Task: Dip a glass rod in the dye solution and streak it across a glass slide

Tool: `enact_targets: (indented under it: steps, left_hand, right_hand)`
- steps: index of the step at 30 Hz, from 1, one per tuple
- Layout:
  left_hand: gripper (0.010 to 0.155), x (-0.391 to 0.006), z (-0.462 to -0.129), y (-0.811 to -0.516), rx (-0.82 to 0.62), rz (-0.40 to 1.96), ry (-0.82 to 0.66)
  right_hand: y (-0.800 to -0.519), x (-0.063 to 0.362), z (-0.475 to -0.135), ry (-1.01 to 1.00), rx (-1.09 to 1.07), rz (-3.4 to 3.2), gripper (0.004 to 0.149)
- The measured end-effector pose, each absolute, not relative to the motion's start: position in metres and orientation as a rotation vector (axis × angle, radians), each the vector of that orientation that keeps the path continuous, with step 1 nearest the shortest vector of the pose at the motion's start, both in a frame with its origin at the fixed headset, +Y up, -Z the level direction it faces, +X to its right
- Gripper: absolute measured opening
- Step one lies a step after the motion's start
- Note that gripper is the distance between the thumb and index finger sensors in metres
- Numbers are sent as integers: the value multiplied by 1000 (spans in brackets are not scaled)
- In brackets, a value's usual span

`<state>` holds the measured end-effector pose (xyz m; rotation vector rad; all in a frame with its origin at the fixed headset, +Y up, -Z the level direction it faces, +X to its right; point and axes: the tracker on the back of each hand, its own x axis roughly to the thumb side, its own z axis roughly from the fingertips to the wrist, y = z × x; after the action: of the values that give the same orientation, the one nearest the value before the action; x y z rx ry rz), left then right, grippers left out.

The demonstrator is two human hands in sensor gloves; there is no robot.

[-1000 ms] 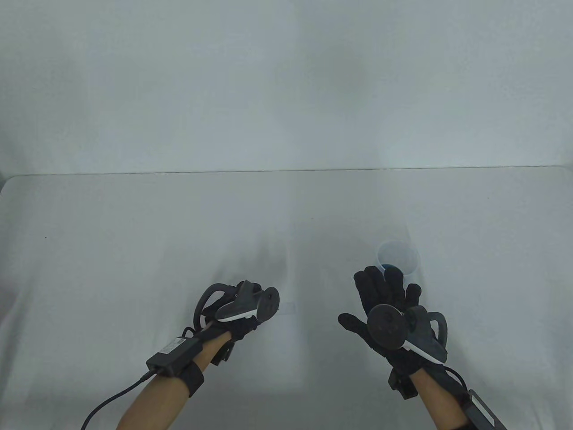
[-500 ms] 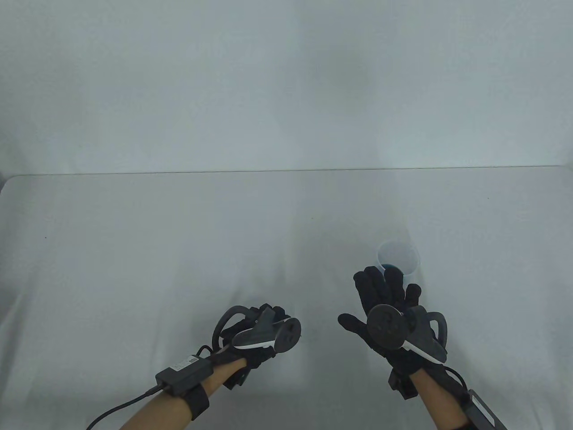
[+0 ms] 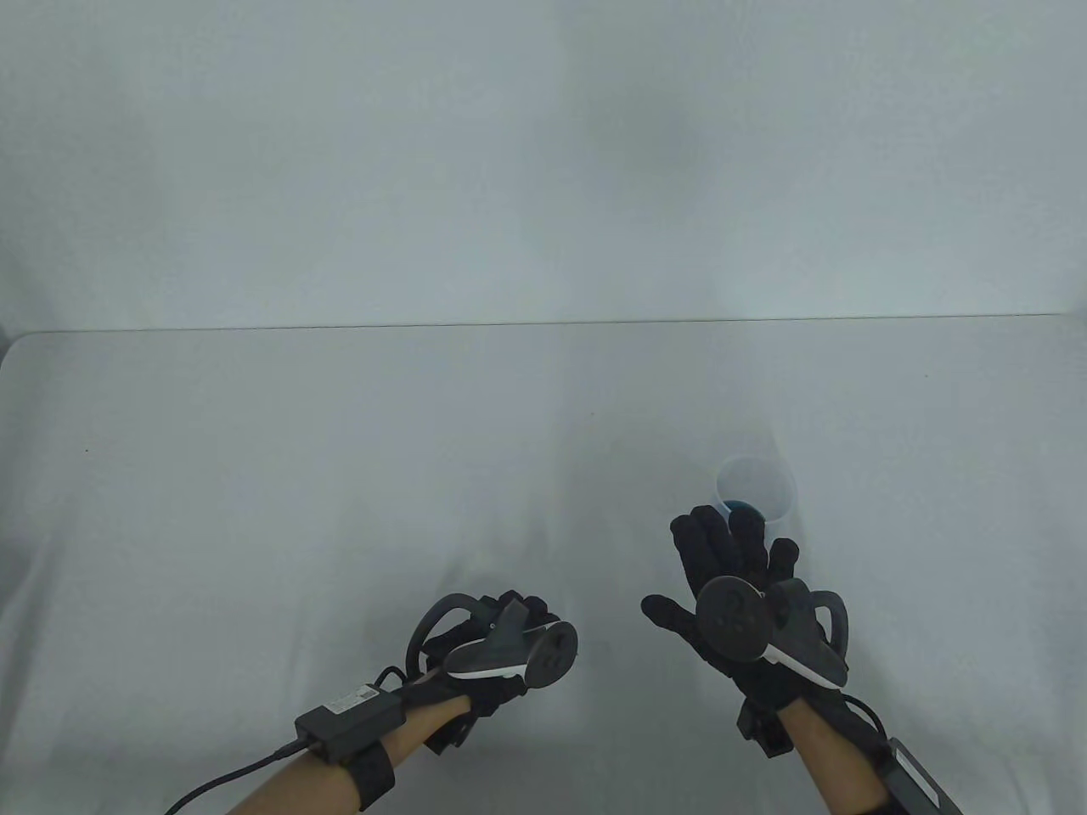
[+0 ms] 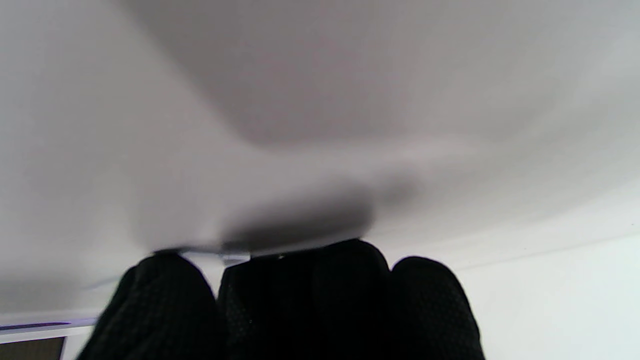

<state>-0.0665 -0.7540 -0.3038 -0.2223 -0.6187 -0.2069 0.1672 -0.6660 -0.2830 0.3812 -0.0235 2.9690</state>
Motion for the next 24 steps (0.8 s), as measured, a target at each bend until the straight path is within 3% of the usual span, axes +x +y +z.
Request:
enact_targets:
  steps: [4,17,24]
  left_hand:
    - [61,-73,-307,-744,-244,-161,-611]
    - [80,-144,-307,-659,6,37,-507]
    - [84,-181,-299,-662,45,113,-445]
  right_hand:
    - [-666,168,-283,-25,379,2966,89]
    - [-666,167,-283,-30,385,2964,89]
    - [-666,167,-283,-29,383,2967,89]
